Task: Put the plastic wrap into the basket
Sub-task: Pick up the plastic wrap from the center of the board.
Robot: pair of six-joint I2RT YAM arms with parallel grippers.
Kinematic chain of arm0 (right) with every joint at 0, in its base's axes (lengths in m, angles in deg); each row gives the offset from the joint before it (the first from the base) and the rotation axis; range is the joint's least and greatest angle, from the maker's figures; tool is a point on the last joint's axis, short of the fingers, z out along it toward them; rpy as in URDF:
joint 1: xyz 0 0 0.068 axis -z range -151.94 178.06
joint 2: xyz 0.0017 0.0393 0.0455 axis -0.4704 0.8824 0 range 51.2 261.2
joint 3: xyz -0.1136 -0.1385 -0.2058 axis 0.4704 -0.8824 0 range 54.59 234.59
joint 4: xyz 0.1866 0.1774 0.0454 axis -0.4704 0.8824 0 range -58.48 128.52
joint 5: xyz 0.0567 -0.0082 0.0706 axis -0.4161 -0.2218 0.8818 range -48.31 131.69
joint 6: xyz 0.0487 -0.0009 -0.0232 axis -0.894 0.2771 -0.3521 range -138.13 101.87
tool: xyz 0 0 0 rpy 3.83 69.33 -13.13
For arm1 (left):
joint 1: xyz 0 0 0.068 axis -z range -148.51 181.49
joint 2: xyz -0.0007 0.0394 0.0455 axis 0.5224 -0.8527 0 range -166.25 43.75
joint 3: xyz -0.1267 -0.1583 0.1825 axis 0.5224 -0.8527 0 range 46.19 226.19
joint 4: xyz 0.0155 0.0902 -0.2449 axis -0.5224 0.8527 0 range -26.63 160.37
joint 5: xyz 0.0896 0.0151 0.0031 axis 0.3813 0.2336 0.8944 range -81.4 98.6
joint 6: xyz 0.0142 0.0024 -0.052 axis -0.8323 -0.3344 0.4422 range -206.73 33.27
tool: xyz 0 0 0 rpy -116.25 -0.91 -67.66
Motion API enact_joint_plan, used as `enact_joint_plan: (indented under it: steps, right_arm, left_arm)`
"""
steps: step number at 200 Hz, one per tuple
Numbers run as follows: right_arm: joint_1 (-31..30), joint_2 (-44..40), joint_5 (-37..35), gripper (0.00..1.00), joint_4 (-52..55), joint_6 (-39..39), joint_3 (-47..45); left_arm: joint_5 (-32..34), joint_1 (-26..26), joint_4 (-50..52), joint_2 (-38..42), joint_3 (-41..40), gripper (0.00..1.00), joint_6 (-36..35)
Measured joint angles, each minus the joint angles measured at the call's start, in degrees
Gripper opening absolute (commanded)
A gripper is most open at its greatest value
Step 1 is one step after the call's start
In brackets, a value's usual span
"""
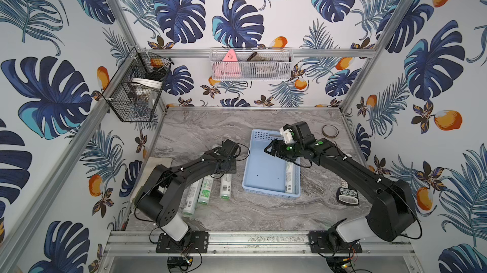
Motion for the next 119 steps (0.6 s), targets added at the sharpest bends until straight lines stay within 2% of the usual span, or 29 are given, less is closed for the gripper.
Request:
enact_joint_plan:
  steps: [43, 65, 87, 119]
  right_arm:
    - [0.44, -3.65, -4.85, 0.79, 0.28, -0.07, -1.95]
    - [1.14, -5.49, -7.58, 0.79, 0.72, -0.44, -3.45]
    - [2.99, -7.98, -8.92, 0.8, 0.74, -0.85, -4.96]
    - [8.87, -11.21, -9.6, 0.8, 0.72, -1.77, -7.41]
  left_arm:
    - [1.86, 2.67, 2.64, 8.83, 3.06, 0.32, 0.0]
    - [1.49, 4.31, 2.43, 10.73, 5.84, 0.28, -0.02]
    - [-2.43, 6.38, 1.4, 9.2, 9.01, 0.25, -0.07]
    - [-5.62, 10.6, -0.04, 3.19, 14.69, 0.25, 0.0]
